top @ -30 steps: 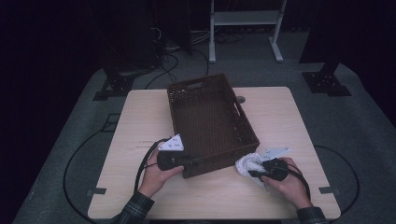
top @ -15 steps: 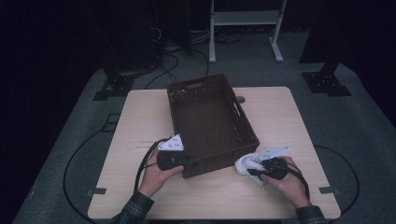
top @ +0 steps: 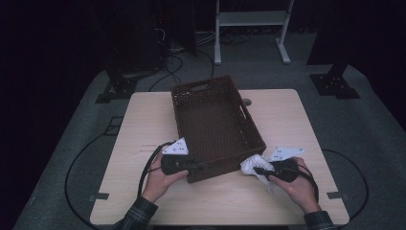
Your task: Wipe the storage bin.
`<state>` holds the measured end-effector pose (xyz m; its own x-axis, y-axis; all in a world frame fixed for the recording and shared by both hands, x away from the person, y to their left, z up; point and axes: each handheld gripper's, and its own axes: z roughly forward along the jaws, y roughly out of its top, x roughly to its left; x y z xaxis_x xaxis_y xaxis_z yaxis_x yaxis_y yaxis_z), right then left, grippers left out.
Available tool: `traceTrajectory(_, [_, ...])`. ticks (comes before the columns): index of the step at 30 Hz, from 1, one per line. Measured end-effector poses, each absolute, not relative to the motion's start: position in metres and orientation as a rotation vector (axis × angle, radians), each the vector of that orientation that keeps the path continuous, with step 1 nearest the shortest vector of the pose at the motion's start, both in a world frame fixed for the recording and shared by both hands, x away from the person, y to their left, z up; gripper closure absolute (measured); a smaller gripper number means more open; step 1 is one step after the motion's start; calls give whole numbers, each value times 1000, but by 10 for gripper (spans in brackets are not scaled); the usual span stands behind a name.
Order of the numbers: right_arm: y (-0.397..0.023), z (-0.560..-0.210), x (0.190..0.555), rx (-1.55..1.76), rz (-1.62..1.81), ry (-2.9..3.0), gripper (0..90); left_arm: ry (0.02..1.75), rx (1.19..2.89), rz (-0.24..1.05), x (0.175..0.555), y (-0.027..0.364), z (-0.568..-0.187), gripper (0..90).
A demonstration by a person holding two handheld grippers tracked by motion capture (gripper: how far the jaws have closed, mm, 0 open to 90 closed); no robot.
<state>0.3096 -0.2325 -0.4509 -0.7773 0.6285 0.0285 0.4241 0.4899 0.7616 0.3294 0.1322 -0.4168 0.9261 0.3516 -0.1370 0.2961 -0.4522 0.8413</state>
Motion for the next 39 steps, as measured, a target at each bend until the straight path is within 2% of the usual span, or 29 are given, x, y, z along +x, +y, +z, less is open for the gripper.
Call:
traceTrajectory(24, [-230, -422, 300, 806, 1257, 2404, 744, 460, 2073, 66, 330, 133, -417, 757])
traceTrajectory(39, [-214, -446, 310, 798, 1165, 2518, 746, 460, 2073, 65, 330, 132, -417, 757])
